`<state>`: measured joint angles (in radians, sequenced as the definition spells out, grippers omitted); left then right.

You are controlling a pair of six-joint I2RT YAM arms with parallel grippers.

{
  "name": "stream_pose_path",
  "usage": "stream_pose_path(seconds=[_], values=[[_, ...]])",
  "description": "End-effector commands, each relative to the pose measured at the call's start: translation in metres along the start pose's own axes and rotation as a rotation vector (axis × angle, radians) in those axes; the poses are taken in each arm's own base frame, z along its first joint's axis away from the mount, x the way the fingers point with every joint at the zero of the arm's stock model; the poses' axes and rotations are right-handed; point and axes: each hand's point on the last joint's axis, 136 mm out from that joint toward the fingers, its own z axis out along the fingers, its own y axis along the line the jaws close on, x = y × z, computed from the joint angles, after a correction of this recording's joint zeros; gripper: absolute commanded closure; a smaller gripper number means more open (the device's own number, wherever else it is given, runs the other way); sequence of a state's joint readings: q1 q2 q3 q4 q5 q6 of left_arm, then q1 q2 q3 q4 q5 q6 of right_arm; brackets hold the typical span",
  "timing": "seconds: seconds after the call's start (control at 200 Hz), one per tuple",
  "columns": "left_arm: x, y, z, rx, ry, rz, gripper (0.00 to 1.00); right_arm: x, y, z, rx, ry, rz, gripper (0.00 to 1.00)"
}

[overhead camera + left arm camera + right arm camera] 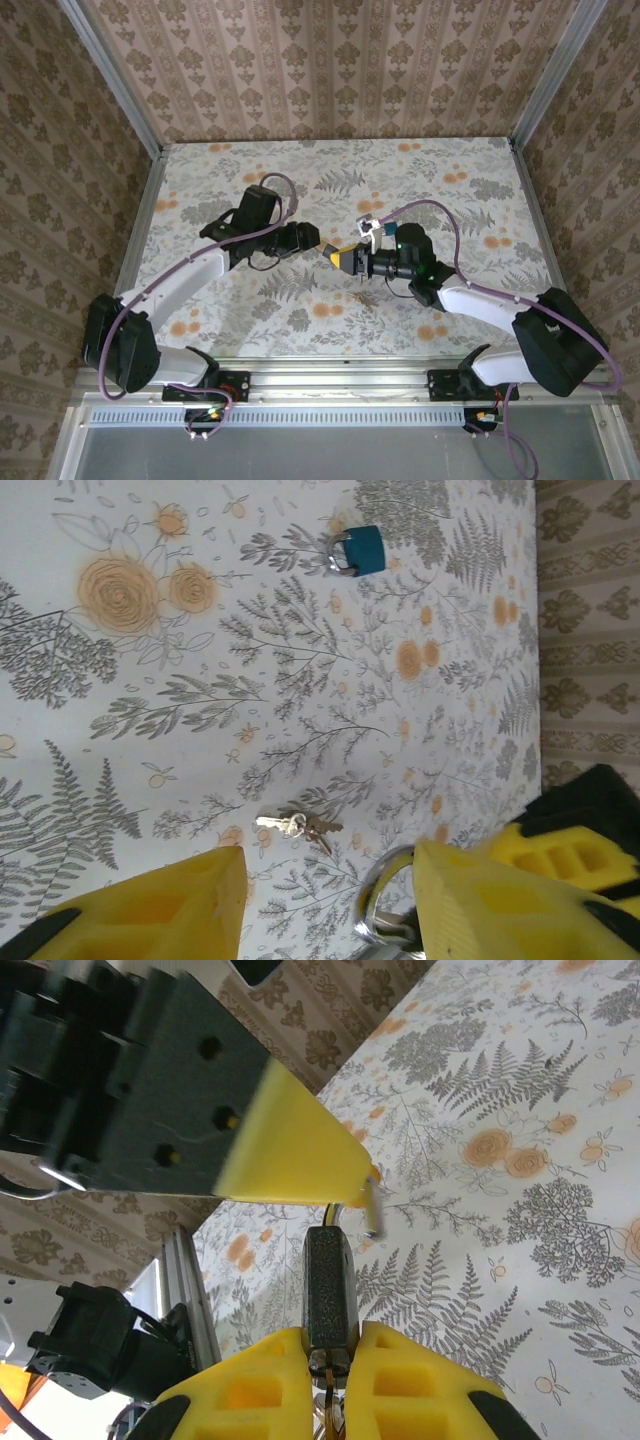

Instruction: Unlock with the key

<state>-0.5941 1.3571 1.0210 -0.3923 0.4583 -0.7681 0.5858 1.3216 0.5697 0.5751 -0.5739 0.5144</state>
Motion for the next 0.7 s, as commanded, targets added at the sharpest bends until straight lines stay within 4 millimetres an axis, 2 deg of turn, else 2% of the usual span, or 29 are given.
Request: stream_pose_path(seconds=[0.0, 0.13, 0.345, 0.495, 0.585, 0.695], values=[[0.0, 0.009, -0.002, -0.056, 0.002, 0.009, 0.46, -0.024, 0.023, -0.008, -0.055, -0.063, -0.098, 1.0], [0.0, 0.018, -0.002, -0.071, -0.005, -0.013, 0.5, -0.027, 0.025, -0.013, -0.045, -0.077, -0.119, 1.0], [0.003, 0.014, 0.0, -0.035, 0.006, -0.02, 0.61, -0.032, 0.013, -0.014, 0.023, -0.11, -0.107, 1.0], [-0.002, 0.022, -0.011, -0.075, -0.044, -0.04, 0.6, -0.032, 0.001, -0.007, 0.063, -0.101, -0.066, 1.0], [-0.008, 0.04, -0.025, -0.119, -0.114, -0.101, 0.53, -0.03, -0.008, -0.001, 0.089, -0.092, -0.033, 1.0], [-0.014, 0.055, -0.044, -0.133, -0.21, -0.154, 0.5, -0.029, -0.017, 0.008, 0.106, -0.071, 0.005, 1.0]])
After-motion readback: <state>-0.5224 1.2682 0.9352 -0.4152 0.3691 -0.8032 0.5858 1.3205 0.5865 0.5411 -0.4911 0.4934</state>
